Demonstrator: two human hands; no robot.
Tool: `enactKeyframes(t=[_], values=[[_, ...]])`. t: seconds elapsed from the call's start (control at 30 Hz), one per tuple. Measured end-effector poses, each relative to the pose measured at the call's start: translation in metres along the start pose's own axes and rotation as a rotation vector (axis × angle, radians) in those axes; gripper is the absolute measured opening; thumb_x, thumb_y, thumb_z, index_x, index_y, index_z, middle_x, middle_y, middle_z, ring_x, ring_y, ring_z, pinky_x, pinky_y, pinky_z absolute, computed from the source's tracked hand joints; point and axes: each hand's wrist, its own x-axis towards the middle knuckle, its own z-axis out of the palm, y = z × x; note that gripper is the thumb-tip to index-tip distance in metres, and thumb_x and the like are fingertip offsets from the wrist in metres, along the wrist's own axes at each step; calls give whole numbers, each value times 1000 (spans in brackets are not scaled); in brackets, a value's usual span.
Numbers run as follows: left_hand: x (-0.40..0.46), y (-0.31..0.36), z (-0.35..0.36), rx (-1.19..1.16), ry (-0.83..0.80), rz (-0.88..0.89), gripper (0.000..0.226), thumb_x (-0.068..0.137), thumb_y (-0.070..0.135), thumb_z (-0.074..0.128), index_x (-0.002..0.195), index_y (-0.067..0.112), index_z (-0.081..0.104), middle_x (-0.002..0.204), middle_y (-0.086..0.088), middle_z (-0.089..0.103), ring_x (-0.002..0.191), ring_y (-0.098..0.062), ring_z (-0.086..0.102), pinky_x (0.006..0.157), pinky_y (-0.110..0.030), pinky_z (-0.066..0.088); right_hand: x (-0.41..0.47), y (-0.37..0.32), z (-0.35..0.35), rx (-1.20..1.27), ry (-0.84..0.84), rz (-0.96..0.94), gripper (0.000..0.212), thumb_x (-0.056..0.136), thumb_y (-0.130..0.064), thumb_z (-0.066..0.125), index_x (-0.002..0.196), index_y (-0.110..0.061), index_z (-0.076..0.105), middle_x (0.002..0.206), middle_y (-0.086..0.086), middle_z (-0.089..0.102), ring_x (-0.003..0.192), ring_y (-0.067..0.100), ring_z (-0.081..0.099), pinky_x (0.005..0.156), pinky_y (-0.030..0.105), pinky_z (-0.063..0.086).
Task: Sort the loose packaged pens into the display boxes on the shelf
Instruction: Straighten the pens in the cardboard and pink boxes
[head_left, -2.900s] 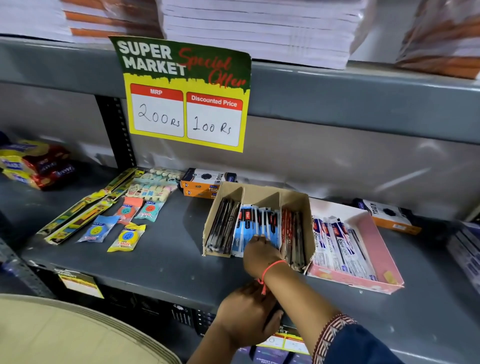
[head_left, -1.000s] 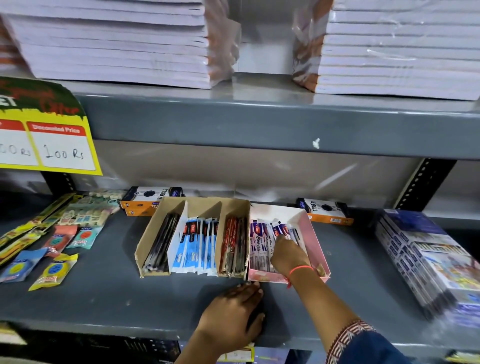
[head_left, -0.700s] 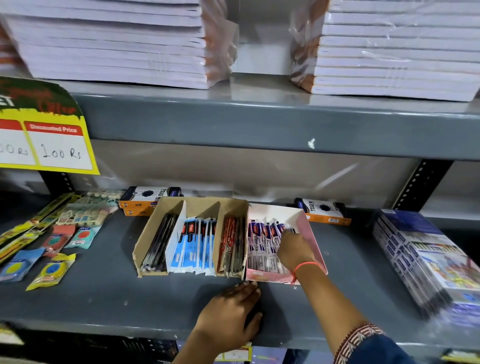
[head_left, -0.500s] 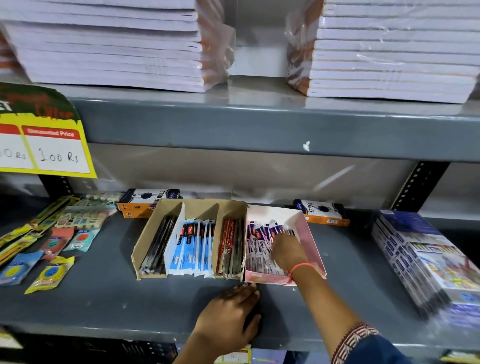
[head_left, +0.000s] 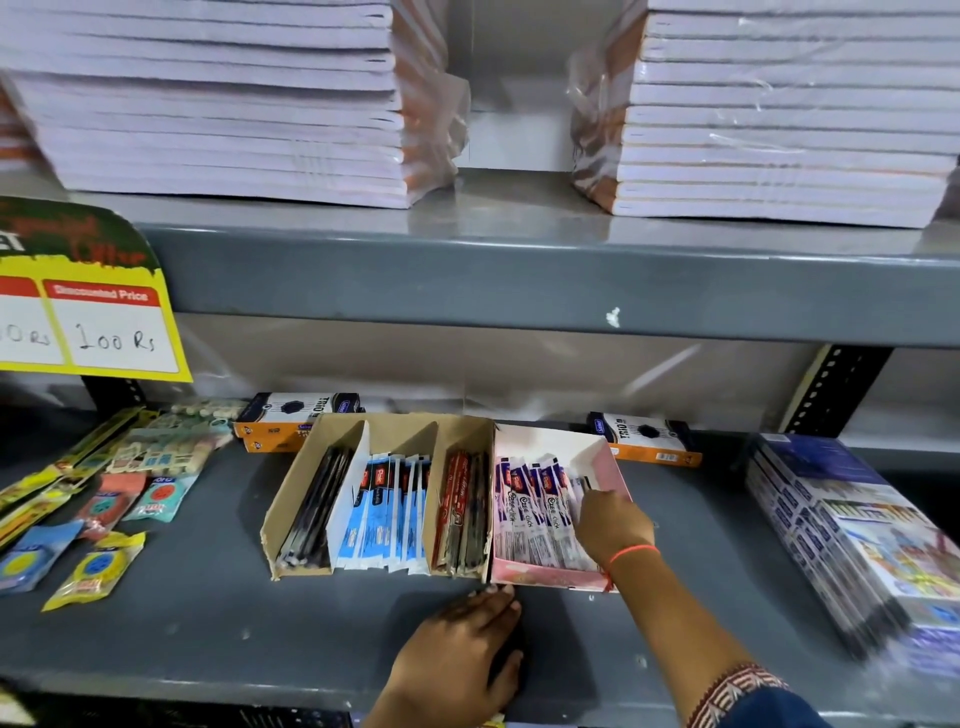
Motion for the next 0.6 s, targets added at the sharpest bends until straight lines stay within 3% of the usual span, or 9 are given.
enactKeyframes(t=[0.1, 0.47, 0.6], values=[[0, -1, 2, 6, -4, 2, 48, 75, 49, 45, 101, 24, 77, 108, 8, 70, 96, -7, 67, 82, -18, 49, 2, 1, 2, 62, -28, 20, 34, 93, -24, 51, 122, -8, 55, 123, 15, 62, 111, 29, 63, 90, 37, 53], [-1, -3, 5, -3, 3, -6, 48, 75, 51, 46, 100, 25, 77, 109, 9, 70, 95, -8, 67, 74, -19, 53, 1, -1, 5, 13, 9, -31, 36, 93, -6, 37, 129, -8, 40, 122, 15, 62, 113, 32, 60, 89, 41, 54], [-1, -2, 5, 0, 9, -3, 47, 74, 50, 46, 100, 25, 77, 108, 9, 70, 95, -8, 67, 77, -19, 52, -1, 0, 5, 128, 28, -7, 40, 89, -1, 37, 128, -9, 40, 119, 16, 61, 109, 34, 62, 89, 44, 55]])
